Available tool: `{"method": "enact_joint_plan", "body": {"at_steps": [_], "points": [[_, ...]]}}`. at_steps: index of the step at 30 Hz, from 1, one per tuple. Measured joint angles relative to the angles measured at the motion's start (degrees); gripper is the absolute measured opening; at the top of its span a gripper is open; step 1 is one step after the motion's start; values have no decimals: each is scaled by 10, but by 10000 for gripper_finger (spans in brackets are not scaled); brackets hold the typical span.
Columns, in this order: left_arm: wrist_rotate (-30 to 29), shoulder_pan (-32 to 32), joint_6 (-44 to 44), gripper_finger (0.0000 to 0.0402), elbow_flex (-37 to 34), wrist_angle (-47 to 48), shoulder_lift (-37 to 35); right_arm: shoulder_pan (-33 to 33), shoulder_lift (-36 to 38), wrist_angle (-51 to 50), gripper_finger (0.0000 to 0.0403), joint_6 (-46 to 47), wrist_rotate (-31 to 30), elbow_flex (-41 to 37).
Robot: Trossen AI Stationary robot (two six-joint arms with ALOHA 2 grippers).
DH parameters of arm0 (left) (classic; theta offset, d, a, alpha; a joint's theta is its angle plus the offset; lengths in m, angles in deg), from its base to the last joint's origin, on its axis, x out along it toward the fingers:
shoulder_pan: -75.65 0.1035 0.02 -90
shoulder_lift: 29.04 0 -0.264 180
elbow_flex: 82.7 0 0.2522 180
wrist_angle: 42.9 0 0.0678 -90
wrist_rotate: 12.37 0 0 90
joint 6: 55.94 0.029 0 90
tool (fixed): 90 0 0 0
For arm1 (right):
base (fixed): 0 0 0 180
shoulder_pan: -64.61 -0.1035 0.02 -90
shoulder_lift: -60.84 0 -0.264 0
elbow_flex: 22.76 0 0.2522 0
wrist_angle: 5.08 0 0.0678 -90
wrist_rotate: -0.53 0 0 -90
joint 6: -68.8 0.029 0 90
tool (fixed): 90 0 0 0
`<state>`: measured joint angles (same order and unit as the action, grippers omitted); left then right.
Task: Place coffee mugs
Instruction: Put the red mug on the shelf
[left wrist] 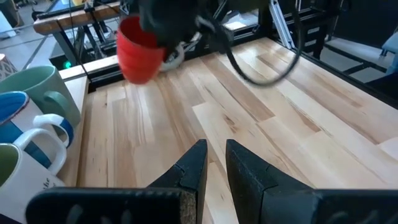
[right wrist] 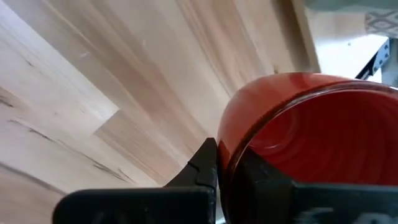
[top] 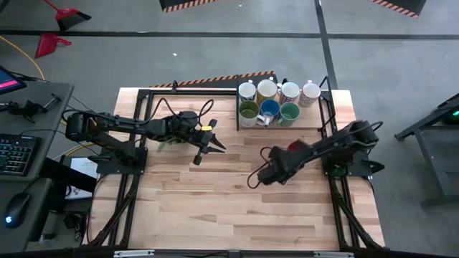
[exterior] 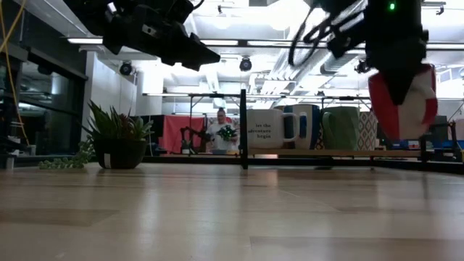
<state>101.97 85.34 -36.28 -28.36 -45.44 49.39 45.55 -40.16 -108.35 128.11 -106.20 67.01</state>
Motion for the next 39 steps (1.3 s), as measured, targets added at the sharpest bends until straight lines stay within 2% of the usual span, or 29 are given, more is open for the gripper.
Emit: {"method": "enact_joint_plan", "body": {"at_steps": [7,15,27,39], "points": [[0,0,0,51,0,10,0,49,113,-7,1,-41,-12,0],[0,0,0,51,0,10,0,151,207,-6,0,-129,-10,0],[0,0,0,51,0,31,0,352,220,20,0,-313,52,0],[6,-1,-7,51,0,48,0,430,224,19,0,-359,89,0]]}}
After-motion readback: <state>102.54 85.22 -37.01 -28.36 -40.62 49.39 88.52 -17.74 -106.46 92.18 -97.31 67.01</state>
